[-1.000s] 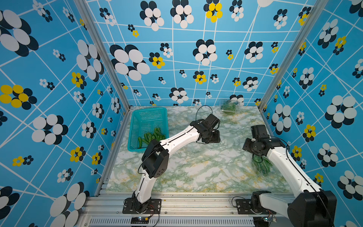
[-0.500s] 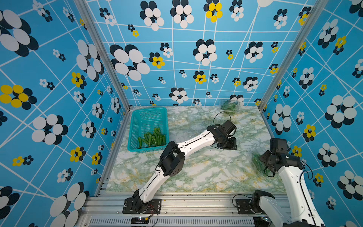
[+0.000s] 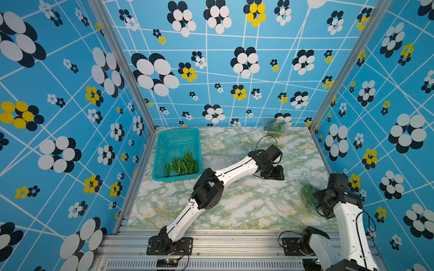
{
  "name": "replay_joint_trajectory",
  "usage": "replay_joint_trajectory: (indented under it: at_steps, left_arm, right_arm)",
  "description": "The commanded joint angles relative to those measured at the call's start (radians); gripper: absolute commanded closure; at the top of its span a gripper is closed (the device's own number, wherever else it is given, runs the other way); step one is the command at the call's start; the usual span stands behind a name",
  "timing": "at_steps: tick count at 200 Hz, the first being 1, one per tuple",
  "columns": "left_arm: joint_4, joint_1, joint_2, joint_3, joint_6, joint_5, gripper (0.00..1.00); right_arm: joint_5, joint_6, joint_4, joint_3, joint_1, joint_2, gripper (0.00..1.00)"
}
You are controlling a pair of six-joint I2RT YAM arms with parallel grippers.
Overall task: Take small green peppers out of containers
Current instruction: Move the packing box to the center of the board.
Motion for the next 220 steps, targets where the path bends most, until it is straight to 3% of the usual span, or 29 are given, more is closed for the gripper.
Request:
replay_joint_trajectory:
  at_steps: [1, 86, 140, 186, 220]
  left_arm:
    - [0.017, 0.018, 0.002, 0.028, 0.025, 0.023, 0.49]
    - [0.028, 0.045, -0.005, 0.02, 0.019, 0.03, 0.49]
    - [0.027, 0.052, -0.001, 0.018, 0.012, 0.022, 0.49]
    - [0.029, 0.061, 0.004, 0.02, 0.005, 0.019, 0.5]
    - [0.027, 0.063, -0.001, 0.019, 0.001, 0.003, 0.5]
  right_arm:
    - [-0.068, 0.032, -0.003, -0.034, -0.035, 0.003, 0.29]
    - [-0.117, -0.005, 0.161, -0.065, -0.047, 0.118, 0.28]
    - [-0.279, -0.109, 0.274, 0.024, -0.047, 0.341, 0.29]
    - [-0.387, -0.137, 0.347, 0.088, -0.037, 0.446, 0.29]
    - [-0.46, -0.137, 0.356, 0.153, 0.038, 0.522, 0.29]
